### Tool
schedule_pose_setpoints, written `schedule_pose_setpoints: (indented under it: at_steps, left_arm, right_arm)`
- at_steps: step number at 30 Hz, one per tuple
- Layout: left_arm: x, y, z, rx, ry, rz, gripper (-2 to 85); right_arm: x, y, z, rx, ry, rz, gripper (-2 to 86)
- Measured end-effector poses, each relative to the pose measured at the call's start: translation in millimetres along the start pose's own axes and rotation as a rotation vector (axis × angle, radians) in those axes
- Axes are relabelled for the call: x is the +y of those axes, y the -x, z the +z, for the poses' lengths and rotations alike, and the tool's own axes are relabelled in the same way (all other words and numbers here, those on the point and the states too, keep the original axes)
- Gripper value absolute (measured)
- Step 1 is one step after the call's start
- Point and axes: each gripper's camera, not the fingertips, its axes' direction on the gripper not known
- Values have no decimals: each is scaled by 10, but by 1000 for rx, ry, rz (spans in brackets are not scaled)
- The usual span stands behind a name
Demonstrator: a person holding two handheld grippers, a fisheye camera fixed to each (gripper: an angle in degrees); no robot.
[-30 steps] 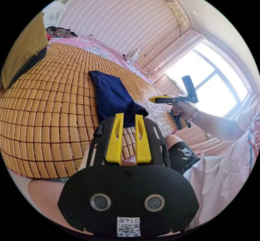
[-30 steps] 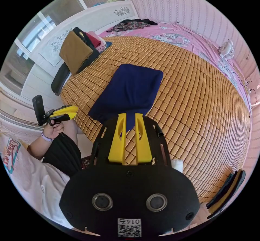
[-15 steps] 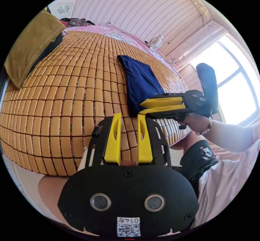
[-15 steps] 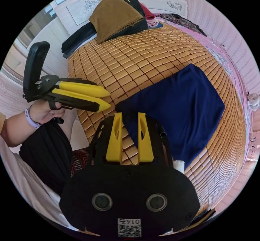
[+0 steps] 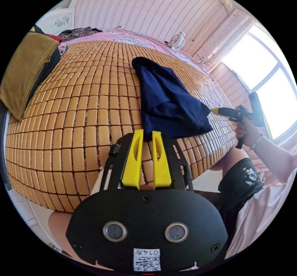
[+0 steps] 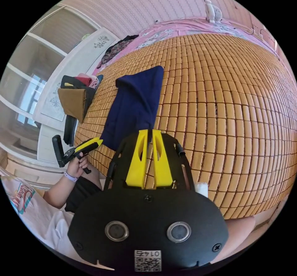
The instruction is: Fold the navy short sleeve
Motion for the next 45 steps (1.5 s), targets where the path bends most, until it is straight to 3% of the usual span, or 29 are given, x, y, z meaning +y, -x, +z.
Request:
schedule_pose_setpoints:
  at_steps: [14,17,21,24,28,31,34,40,45]
  left_arm:
    - [231,-12,-232,77,-19,-17,-4]
    - [281,-43,-320,73,5,-19,-7]
    - [357,-60,-575,97,5,-46,-9]
    - [369,-77,-990,149,-76,-67,-9]
    - [352,9,-1862,252,-287,-208,-10]
    - [312,-63,-2626,286,-445,-193,-10]
    - [273,-276,-3453,259,-579,-91,-10]
    - [401,-600,-4893,414,-894,33,-10]
    - [641,-1106,-5742,308,-1090,164,-10]
  right_arm:
    - [381,241,-57,216,117,-297,68]
    - [519,120,-170,154,130,-260,31]
    - [787,-121,-719,12,12,-193,13]
    - [1018,-357,-1283,-99,-138,-138,9]
    - [1360,-628,-2266,-307,-416,-96,7]
    - [1583,-685,-2937,-376,-584,-144,6]
    - [1757,-649,-3548,-393,-700,-213,6]
    - [2119,-286,-4741,-342,-908,-437,5]
    - [2385,21,-5494,-316,-1032,-572,4]
